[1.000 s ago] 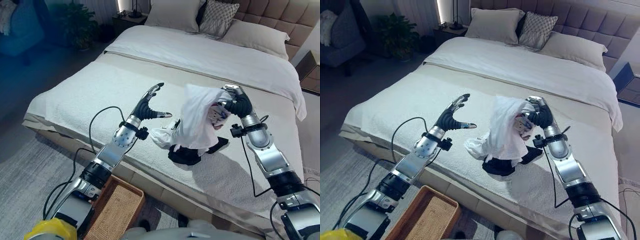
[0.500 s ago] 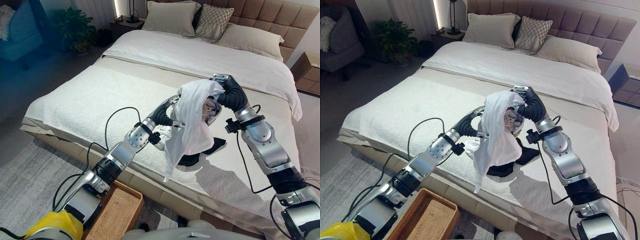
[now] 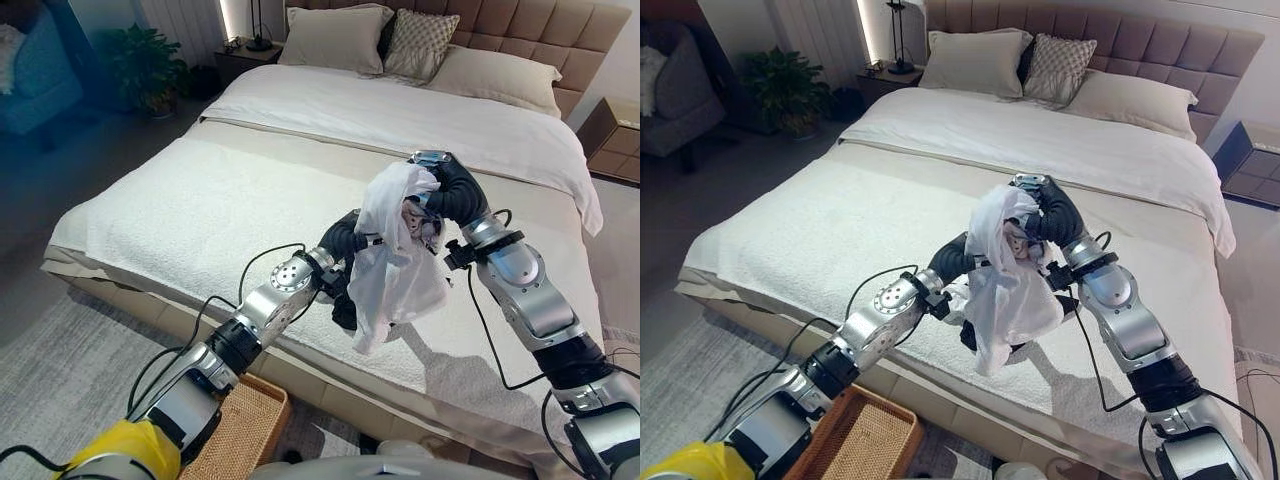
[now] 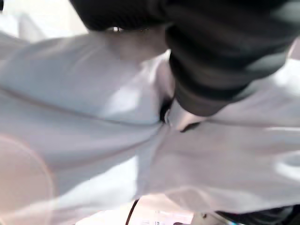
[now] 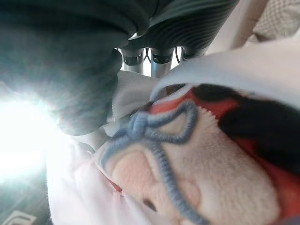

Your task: Pick up clothes into the bucket

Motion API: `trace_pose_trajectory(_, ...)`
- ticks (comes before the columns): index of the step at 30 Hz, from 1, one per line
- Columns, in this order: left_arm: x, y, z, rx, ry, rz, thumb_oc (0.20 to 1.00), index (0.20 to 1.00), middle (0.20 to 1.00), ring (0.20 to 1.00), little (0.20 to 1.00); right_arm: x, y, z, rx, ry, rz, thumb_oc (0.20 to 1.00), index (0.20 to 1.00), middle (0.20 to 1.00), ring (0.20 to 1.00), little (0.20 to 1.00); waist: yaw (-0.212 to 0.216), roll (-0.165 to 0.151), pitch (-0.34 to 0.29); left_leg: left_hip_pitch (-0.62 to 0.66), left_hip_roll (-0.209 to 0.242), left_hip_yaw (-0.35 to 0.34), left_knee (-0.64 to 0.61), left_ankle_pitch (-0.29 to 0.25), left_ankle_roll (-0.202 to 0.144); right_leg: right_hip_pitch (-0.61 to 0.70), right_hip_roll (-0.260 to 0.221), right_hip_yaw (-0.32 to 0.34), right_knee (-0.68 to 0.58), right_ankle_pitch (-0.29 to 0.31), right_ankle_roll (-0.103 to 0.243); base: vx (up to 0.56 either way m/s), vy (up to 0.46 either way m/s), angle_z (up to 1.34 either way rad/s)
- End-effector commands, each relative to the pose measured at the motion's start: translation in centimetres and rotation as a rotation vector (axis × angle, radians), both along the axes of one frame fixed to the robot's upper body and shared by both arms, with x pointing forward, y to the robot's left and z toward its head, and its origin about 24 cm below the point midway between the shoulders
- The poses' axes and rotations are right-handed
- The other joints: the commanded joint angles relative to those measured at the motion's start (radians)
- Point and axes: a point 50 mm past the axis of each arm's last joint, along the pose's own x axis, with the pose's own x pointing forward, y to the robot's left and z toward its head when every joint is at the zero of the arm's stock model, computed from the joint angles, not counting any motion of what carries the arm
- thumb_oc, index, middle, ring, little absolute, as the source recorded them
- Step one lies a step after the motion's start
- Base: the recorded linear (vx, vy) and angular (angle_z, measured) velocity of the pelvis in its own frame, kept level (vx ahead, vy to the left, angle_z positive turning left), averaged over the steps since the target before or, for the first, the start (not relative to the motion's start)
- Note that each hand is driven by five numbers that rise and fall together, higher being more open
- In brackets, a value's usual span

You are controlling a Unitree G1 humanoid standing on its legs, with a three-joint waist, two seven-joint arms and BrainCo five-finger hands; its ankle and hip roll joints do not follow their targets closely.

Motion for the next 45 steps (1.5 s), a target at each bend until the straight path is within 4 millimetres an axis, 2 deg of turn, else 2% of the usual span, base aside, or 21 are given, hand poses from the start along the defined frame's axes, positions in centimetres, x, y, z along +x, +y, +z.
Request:
trace_pose_trajectory(1,-0.1,-0.8,1.0,-0.086,-0.016,-0.017,0.2,0.2,0.2,0.2,0.2,-1.2,1.9,3.2,0.095,-0.099,0.179,0.2,0.2,0.2,0.2,0.2,0.01,-0.05,-0.052,-0.047,0.026,-0.029,0.056,-0.047,-0.03,-0.008,-0.07,-0.032,0.106,-0.087,0.061,0.0,0.0,0.0)
trace_pose_trajectory(9,-0.4,-0.5,0.4,-0.105,0.02,-0.012,0.2,0.2,0.2,0.2,0.2,-2.1,2.5,3.0,0.13,-0.017,0.325,0.2,0.2,0.2,0.2,0.2,0.014,-0.059,-0.054,-0.054,0.025,-0.032,0.058,-0.045,-0.031,-0.014,-0.07,-0.036,0.109,-0.087,0.061,0.0,0.0,0.0)
trace_pose_trajectory(10,-0.5,-0.3,0.3,-0.125,0.035,-0.006,0.2,0.2,0.2,0.2,0.2,-2.3,2.2,3.2,0.128,-0.026,0.311,0.41,0.41,0.41,0.41,0.41,0.014,-0.059,-0.056,-0.054,0.025,-0.032,0.057,-0.044,-0.031,-0.015,-0.072,-0.039,0.11,-0.087,0.062,0.0,0.0,0.0)
trace_pose_trajectory(11,-0.5,-0.3,0.2,-0.131,0.04,-0.003,0.2,0.2,0.2,0.2,0.2,-2.3,2.1,3.1,0.131,-0.026,0.305,0.812,0.812,0.812,0.812,0.812,0.014,-0.06,-0.057,-0.054,0.025,-0.032,0.056,-0.045,-0.031,-0.014,-0.072,-0.039,0.11,-0.086,0.062,0.0,0.0,0.0)
trace_pose_trajectory(12,-0.6,-0.1,0.0,-0.151,0.059,0.009,0.2,0.2,0.2,0.2,0.2,-2.2,1.8,3.0,0.139,-0.029,0.281,1.0,1.0,1.0,1.0,1.0,0.014,-0.061,-0.057,-0.054,0.025,-0.032,0.056,-0.044,-0.031,-0.015,-0.072,-0.038,0.111,-0.086,0.062,0.0,0.0,0.0)
trace_pose_trajectory(18,-1.1,1.4,-0.8,-0.226,0.104,0.065,0.2,0.2,0.2,0.2,0.2,-2.1,0.3,2.1,0.19,-0.019,0.181,1.0,1.0,1.0,1.0,1.0,0.017,-0.062,-0.058,-0.058,0.023,-0.033,0.056,-0.044,-0.03,-0.018,-0.072,-0.04,0.109,-0.084,0.06,0.0,0.0,0.0)
trace_pose_trajectory(21,-1.8,3.3,-1.5,-0.292,0.14,0.134,0.2,0.2,0.2,0.2,0.2,-2.3,-1.5,0.9,0.235,-0.01,0.061,1.0,1.0,1.0,1.0,1.0,0.022,-0.062,-0.056,-0.06,0.024,-0.032,0.055,-0.046,-0.03,-0.021,-0.072,-0.041,0.106,-0.084,0.059,0.0,0.0,0.0)
trace_pose_trajectory(24,-2.9,6.7,-2.3,-0.366,0.158,0.261,0.2,0.2,0.2,0.2,0.2,-3.0,-4.4,-1.5,0.24,0.017,-0.158,1.0,1.0,1.0,1.0,1.0,0.029,-0.06,-0.049,-0.065,0.022,-0.035,0.057,-0.047,-0.027,-0.026,-0.07,-0.039,0.106,-0.086,0.056,0.0,0.0,0.0)
trace_pose_trajectory(26,-3.3,7.4,-2.5,-0.372,0.156,0.282,0.2,0.2,0.2,0.2,0.2,-3.2,-4.8,-2.1,0.234,0.028,-0.189,1.0,1.0,1.0,1.0,1.0,0.03,-0.061,-0.048,-0.067,0.022,-0.036,0.057,-0.047,-0.026,-0.027,-0.07,-0.038,0.106,-0.087,0.056,0.0,0.0,0.0)
trace_pose_trajectory(28,-4.5,10.8,-2.7,-0.384,0.114,0.405,0.2,0.2,0.2,0.2,0.2,-4.1,-7.3,-4.6,0.181,0.079,-0.379,1.0,1.0,1.0,1.0,1.0,0.037,-0.061,-0.039,-0.072,0.021,-0.039,0.06,-0.049,-0.025,-0.03,-0.069,-0.039,0.107,-0.088,0.054,0.0,0.0,0.0)
trace_pose_trajectory(29,-4.6,10.8,-2.7,-0.383,0.115,0.405,0.2,0.2,0.2,0.2,0.2,-4.2,-7.2,-4.6,0.18,0.08,-0.379,1.0,1.0,1.0,1.0,1.0,0.036,-0.061,-0.041,-0.072,0.021,-0.039,0.06,-0.049,-0.025,-0.03,-0.069,-0.039,0.107,-0.089,0.054,0.0,0.0,0.0)
trace_pose_trajectory(30,-5.6,13.1,-2.9,-0.379,0.087,0.496,0.2,0.2,0.2,0.2,0.2,-4.9,-9.0,-7.3,0.167,0.173,-0.496,1.0,1.0,1.0,1.0,1.0,0.041,-0.061,-0.034,-0.076,0.02,-0.04,0.061,-0.05,-0.024,-0.034,-0.069,-0.039,0.109,-0.089,0.053,0.0,0.0,0.0)
trace_pose_trajectory(31,-5.7,13.1,-2.9,-0.379,0.088,0.497,0.2,0.2,0.2,0.2,0.2,-4.9,-8.9,-7.4,0.166,0.174,-0.496,1.0,1.0,1.0,1.0,1.0,0.04,-0.062,-0.035,-0.076,0.02,-0.04,0.062,-0.05,-0.024,-0.034,-0.069,-0.039,0.109,-0.089,0.053,0.0,0.0,0.0)
trace_pose_trajectory(32,-6.7,15.3,-2.8,-0.355,0.041,0.584,0.2,0.2,0.2,0.2,0.2,-6.0,-10.3,-10.0,0.152,0.265,-0.592,1.0,1.0,1.0,1.0,1.0,0.047,-0.061,-0.028,-0.082,0.019,-0.043,0.064,-0.051,-0.024,-0.04,-0.069,-0.04,0.11,-0.09,0.052,0.0,0.0,0.0)
trace_pose_trajectory(33,-6.8,15.3,-2.8,-0.354,0.041,0.585,0.2,0.2,0.2,0.2,0.2,-6.0,-10.2,-10.0,0.152,0.266,-0.591,1.0,1.0,1.0,1.0,1.0,0.046,-0.061,-0.029,-0.083,0.019,-0.043,0.065,-0.052,-0.024,-0.04,-0.069,-0.039,0.111,-0.09,0.052,-0.04,-0.002,0.04)
trace_pose_trajectory(34,-7.6,16.8,-2.3,-0.324,-0.015,0.648,0.2,0.2,0.2,0.2,0.2,-6.8,-11.0,-12.1,0.116,0.34,-0.659,1.0,1.0,1.0,1.0,1.0,0.051,-0.059,-0.019,-0.093,0.017,-0.047,0.07,-0.051,-0.024,-0.049,-0.069,-0.041,0.113,-0.091,0.051,-0.04,0.0,0.05)
trace_pose_trajectory(36,-8.8,18.9,-1.6,-0.278,-0.091,0.738,0.2,0.2,0.2,0.2,0.2,-8.4,-11.8,-15.1,0.072,0.46,-0.723,1.0,1.0,1.0,1.0,1.0,0.057,-0.056,-0.003,-0.11,0.015,-0.05,0.077,-0.05,-0.025,-0.063,-0.069,-0.041,0.12,-0.091,0.049,-0.06,0.0,0.03)
trace_pose_trajectory(38,-9.2,19.5,-1.4,-0.27,-0.107,0.771,0.2,0.2,0.2,0.2,0.2,-8.7,-11.9,-16.1,0.078,0.505,-0.732,1.0,1.0,1.0,1.0,1.0,0.057,-0.055,0.001,-0.12,0.014,-0.051,0.082,-0.05,-0.026,-0.071,-0.069,-0.041,0.124,-0.092,0.048,-0.05,0.007,0.02)
trace_pose_trajectory(41,-11.0,21.9,-0.9,-0.241,-0.169,0.914,0.2,0.2,0.2,0.2,0.2,-10.9,-11.9,-20.8,0.044,0.72,-0.77,1.0,1.0,1.0,1.0,1.0,0.068,-0.048,0.036,-0.16,0.008,-0.06,0.102,-0.046,-0.027,-0.108,-0.07,-0.043,0.14,-0.089,0.045,-0.09,0.009,0.07)
trace_pose_trajectory(44,-11.5,22.5,-0.8,-0.23,-0.184,0.949,0.2,0.2,0.2,0.2,0.2,-11.7,-12.1,-22.2,0.029,0.785,-0.796,1.0,1.0,1.0,1.0,1.0,0.073,-0.044,0.049,-0.18,0.005,-0.063,0.111,-0.044,-0.028,-0.126,-0.072,-0.046,0.147,-0.086,0.045,-0.08,0.012,0.03)
trace_pose_trajectory(45,-11.9,23.3,-0.6,-0.169,-0.203,0.971,0.2,0.2,0.2,0.2,0.2,-12.5,-12.3,-23.7,-0.003,0.862,-0.807,1.0,1.0,1.0,1.0,1.0,0.08,-0.041,0.066,-0.207,0.004,-0.067,0.124,-0.04,-0.029,-0.149,-0.074,-0.05,0.157,-0.083,0.046,-0.05,0.005,0.03)
